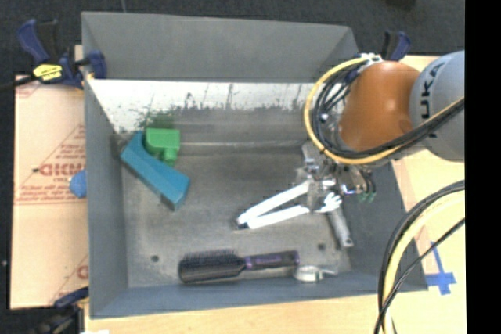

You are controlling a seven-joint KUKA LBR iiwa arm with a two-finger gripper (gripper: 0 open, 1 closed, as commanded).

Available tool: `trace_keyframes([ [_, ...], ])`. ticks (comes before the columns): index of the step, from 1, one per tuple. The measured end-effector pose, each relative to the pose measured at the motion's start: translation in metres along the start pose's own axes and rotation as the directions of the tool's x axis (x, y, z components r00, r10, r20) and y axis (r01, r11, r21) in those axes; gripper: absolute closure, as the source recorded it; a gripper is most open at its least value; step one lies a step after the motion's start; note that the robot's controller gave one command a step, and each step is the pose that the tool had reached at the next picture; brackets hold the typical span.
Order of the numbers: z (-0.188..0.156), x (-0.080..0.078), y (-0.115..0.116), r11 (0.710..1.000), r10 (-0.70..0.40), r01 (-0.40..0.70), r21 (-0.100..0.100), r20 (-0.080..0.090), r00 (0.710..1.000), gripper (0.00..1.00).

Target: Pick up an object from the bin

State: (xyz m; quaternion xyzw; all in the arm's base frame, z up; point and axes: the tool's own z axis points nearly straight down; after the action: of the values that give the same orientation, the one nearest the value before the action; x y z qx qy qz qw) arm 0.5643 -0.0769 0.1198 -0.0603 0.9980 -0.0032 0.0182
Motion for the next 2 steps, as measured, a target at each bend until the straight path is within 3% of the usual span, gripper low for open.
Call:
trace_keyframes([
  [1, 0.015, 0.004, 0.001, 1.0, 0.002, -0.002, -0.004, -0.014, 1.0, 1.0],
  [2, -0.022, 0.004, 0.002, 0.999, -0.037, 0.037, -0.001, -0.006, 0.999, 1.0],
])
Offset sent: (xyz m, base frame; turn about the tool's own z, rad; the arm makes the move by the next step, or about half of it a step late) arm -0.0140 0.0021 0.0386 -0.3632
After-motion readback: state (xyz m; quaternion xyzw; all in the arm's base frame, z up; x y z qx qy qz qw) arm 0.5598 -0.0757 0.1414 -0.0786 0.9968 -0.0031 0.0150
